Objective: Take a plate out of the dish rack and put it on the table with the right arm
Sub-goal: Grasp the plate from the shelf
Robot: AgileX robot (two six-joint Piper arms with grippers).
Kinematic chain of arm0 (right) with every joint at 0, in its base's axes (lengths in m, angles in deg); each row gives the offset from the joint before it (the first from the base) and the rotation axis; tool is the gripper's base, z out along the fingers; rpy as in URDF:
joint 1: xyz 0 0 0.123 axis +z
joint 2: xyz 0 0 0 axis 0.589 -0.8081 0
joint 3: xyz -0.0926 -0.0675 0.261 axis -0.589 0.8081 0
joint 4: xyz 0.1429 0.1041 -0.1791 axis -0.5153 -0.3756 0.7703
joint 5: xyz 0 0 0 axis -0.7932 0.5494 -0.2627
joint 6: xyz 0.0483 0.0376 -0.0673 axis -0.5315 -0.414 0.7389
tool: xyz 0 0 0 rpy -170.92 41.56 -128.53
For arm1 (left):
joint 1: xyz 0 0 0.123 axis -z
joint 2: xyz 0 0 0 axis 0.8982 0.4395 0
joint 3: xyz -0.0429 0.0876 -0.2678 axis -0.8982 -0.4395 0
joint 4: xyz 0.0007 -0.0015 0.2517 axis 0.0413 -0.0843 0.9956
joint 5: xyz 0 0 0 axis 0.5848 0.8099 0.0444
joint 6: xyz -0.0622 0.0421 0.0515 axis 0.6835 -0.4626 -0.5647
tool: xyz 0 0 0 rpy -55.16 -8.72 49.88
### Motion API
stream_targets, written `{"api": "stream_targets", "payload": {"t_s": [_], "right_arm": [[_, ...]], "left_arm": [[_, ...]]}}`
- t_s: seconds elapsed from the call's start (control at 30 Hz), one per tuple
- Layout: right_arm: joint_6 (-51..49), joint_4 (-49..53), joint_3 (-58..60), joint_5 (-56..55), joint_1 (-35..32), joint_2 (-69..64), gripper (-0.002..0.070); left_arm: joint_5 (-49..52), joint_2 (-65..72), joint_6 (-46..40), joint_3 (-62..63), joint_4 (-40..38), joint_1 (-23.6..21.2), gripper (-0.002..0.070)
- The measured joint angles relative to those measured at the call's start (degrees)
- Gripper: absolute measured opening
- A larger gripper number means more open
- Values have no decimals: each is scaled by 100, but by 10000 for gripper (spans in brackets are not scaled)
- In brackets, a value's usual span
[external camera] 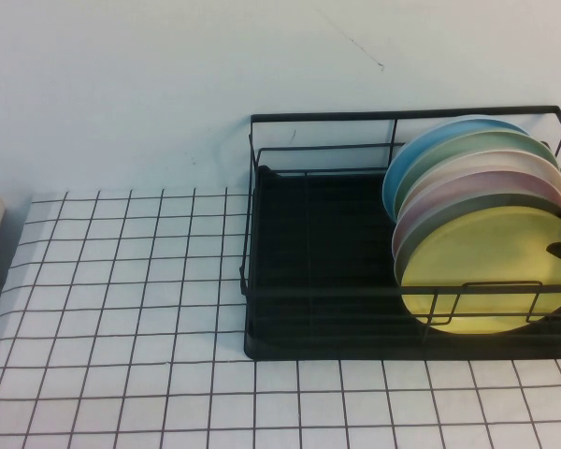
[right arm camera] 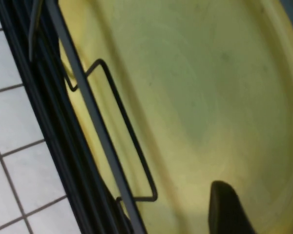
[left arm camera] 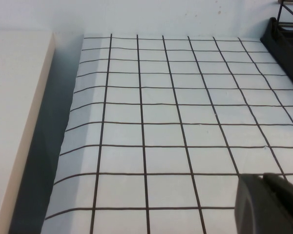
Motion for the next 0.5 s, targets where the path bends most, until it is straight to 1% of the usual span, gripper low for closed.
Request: {"api": "stream_targets", "payload": {"t_s": [0.1,0.13,0.2,0.23,0.5], "right_arm": [[28,-68,0,-88,0,-83,215],[39,-82,-5,-142,0,-96,164],[43,-142,-5,-244,0,-109,83],[18,-243,-5,-301,0,-109,64],[-39,-1005,-107,-159,0,-53,63]], "left_arm": [[0,0,0,0,0,0,-3],[0,0,0,0,0,0,-3],[0,0,0,0,0,0,-3],[0,0,0,0,0,0,-3],[0,0,10,0,0,0,-3]]}}
